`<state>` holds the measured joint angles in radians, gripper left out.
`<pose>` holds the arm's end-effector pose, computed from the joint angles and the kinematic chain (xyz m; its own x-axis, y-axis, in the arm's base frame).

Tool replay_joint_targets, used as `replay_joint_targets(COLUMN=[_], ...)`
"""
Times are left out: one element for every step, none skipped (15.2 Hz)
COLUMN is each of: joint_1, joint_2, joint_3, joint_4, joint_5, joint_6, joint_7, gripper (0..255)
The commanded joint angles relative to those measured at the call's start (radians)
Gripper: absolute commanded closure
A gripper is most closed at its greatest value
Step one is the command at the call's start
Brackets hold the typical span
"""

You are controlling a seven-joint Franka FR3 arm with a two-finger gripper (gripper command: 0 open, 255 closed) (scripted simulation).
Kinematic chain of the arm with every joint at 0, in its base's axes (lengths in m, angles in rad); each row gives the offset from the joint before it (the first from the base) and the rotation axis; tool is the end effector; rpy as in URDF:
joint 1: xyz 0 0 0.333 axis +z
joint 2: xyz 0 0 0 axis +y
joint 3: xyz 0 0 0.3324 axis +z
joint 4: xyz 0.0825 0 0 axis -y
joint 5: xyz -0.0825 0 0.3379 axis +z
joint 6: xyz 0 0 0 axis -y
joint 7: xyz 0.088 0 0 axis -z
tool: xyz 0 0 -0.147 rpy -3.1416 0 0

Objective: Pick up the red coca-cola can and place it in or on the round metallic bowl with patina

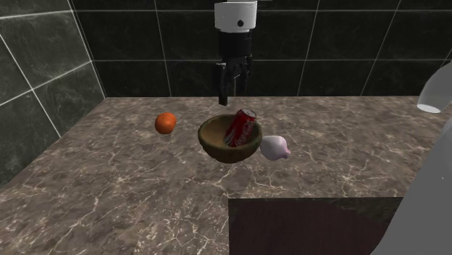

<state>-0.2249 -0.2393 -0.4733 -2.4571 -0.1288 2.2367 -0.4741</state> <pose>0.3112 -0.2721 0.3811 0.9913 -0.1320 0.0016 -0.1320 -0.9912 -0.0073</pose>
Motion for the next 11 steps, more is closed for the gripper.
replay_joint_targets(joint_1=[-0.003,-0.004,-0.005,-0.005,-0.005,-0.005,-0.005,-0.005,-0.005,-0.005,-0.005], joint_2=[-0.034,-0.052,-0.065,-0.065,-0.065,-0.065,-0.065,-0.065,-0.065,-0.065,-0.065], joint_3=[0.009,0.014,0.019,0.019,0.019,0.019,0.019,0.019,0.019,0.019,0.019], joint_4=[0.023,0.043,0.06,0.06,0.059,0.06,0.06,0.06,0.06,0.06,0.06], joint_5=[-0.01,-0.015,-0.017,-0.017,-0.017,-0.017,-0.017,-0.017,-0.017,-0.017,-0.017], joint_6=[-0.056,-0.093,-0.122,-0.122,-0.122,-0.122,-0.122,-0.122,-0.122,-0.122,-0.122], joint_7=[0.009,0.014,0.017,0.016,0.017,0.016,0.016,0.016,0.016,0.016,0.016], gripper=[0,0,0,0,0,0,0,0,0,0,0])
